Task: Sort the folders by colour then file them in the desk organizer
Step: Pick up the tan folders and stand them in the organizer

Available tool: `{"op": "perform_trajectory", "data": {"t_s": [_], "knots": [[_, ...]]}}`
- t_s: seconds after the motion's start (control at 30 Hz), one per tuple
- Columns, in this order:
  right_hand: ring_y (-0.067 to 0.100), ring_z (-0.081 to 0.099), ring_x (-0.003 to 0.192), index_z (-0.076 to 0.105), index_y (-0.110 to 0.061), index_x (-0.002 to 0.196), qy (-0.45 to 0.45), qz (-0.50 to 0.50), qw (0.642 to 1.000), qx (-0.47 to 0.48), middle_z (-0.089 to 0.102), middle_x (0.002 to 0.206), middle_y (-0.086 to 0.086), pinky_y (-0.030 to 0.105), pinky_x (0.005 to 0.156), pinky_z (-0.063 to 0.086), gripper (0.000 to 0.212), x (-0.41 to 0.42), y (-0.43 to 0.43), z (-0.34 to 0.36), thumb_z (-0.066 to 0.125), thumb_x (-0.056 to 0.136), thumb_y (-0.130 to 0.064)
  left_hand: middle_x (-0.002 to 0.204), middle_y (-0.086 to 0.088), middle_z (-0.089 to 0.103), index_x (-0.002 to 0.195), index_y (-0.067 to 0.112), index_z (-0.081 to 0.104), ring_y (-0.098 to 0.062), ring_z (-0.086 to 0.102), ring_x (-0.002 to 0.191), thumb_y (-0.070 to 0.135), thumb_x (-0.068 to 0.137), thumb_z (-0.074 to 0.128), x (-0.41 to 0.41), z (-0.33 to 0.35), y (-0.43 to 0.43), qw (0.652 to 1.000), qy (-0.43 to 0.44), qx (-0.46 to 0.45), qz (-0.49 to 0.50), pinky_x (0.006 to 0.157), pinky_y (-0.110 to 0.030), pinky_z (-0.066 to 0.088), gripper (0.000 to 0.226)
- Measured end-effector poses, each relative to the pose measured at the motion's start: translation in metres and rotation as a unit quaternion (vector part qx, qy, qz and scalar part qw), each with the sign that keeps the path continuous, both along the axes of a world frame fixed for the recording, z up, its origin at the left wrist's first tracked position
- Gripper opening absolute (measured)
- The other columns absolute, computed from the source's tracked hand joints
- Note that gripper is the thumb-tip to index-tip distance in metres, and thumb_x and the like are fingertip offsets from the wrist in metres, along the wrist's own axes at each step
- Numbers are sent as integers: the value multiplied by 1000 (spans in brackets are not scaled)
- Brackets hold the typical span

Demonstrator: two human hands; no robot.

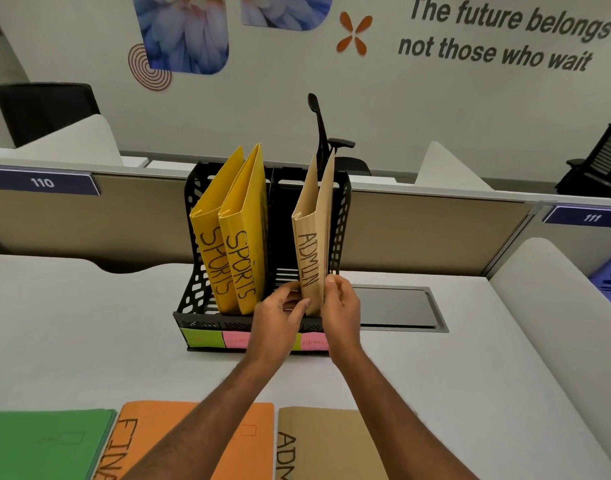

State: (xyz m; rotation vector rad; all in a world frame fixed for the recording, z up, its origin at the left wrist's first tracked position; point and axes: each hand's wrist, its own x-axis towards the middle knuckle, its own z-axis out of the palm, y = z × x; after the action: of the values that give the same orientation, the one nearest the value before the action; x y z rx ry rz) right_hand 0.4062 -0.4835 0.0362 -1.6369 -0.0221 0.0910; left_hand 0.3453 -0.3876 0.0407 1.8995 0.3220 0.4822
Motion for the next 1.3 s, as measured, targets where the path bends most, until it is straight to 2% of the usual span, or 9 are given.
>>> {"op": "perform_trajectory", "data": {"t_s": [0.17,0.33,0.47,0.57,0.63,0.83,1.03,1.2,1.3], "knots": [[2,62,101,58,-37,110,-42,-37,998,-26,66,104,-15,5,71,49,15,-46,-32,-2,45,103,-37,118,7,68,132,17,61,-4,64,107,29,93,68,-36,-7,-13,997,21,-18,66,91,-21,54,41],[12,55,124,54,-26,134,-1,-15,995,-103,60,135,-6,23,96,46,38,-107,-78,-31,46,101,-42,118,4,68,127,16,64,-10,61,109,30,96,64,-95,-26,-33,992,91,10,89,90,-28,51,35],[-2,56,106,53,-30,133,-2,6,987,-162,56,138,-8,12,84,48,36,-155,-114,-53,45,101,-43,118,2,68,125,16,65,-10,60,110,27,96,64,-144,-46,-50,988,131,20,84,90,-30,52,31],[15,57,122,54,-29,128,0,25,983,-184,58,137,-2,37,98,53,31,-183,-138,-64,44,102,-42,107,6,68,128,20,63,16,59,80,27,96,65,-174,-60,-65,985,154,27,66,70,-3,46,33],[19,47,135,56,-26,128,-10,34,976,-214,51,146,0,37,109,44,31,-201,-154,-67,45,102,-40,100,4,69,130,23,62,21,56,63,28,95,66,-191,-65,-76,981,175,37,67,57,1,43,35],[25,37,142,54,-22,132,3,52,949,-310,35,157,3,50,113,38,35,-250,-202,-81,52,100,-35,129,-7,66,136,19,56,-26,66,108,34,94,66,-239,-77,-103,958,270,52,87,84,-37,57,45],[25,41,139,53,-18,132,69,30,930,-360,45,149,6,48,116,27,36,-281,-243,-91,56,98,-32,91,5,62,133,14,54,-18,62,85,33,90,70,-270,-77,-123,930,344,-48,122,72,-31,51,49],[25,50,129,52,-19,130,98,30,935,-340,50,143,4,50,114,29,35,-291,-255,-86,57,97,-30,123,-7,57,132,9,52,-23,58,98,27,87,76,-277,-72,-127,911,359,-162,125,76,-31,48,54],[23,51,126,52,-19,128,99,40,940,-325,53,139,2,48,112,32,34,-290,-260,-79,58,97,-31,113,-8,69,111,10,59,-22,68,91,21,82,80,-279,-69,-128,906,326,-239,126,66,-29,52,37]]}}
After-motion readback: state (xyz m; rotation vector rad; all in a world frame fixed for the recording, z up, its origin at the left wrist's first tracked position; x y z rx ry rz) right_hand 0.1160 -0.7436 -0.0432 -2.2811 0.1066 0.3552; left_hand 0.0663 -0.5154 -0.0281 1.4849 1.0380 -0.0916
